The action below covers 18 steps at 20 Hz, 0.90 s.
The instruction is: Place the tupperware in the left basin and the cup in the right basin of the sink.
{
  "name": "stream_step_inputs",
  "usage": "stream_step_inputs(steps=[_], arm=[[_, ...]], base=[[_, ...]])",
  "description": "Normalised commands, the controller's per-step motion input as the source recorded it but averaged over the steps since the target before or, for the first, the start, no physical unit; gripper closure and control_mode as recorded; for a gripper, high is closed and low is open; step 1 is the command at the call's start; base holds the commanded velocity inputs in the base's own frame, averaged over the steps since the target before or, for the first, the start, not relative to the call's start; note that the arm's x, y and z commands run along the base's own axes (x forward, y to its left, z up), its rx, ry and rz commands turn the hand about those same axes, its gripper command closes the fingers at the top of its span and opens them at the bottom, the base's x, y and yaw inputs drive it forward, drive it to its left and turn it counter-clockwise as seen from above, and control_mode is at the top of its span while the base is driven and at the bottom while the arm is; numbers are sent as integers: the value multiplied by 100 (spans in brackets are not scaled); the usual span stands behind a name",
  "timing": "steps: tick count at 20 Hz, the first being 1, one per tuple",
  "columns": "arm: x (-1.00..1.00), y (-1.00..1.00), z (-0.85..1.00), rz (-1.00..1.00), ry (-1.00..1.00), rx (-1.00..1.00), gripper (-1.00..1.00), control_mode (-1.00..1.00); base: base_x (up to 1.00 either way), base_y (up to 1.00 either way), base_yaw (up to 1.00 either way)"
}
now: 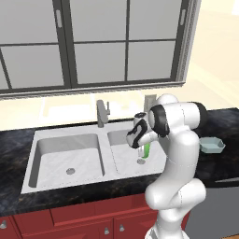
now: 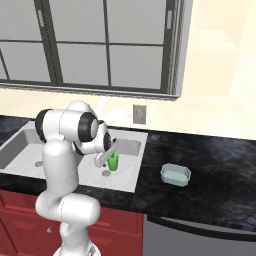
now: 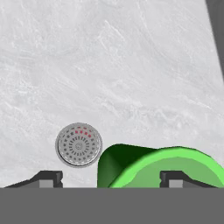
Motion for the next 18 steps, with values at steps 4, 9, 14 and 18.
stream_step_inputs(steps=[4, 9, 14, 18], arm=[[-5, 1, 22, 0, -1, 0, -100, -100], [-17, 2, 54, 0, -4, 0, -100, -100], [-22, 0, 57, 0, -3, -1, -100, -100], [-20, -3, 58, -4, 0, -2, -100, -100]], base=[[0, 0, 0], [0, 0, 0], [0, 0, 0], [0, 0, 0]])
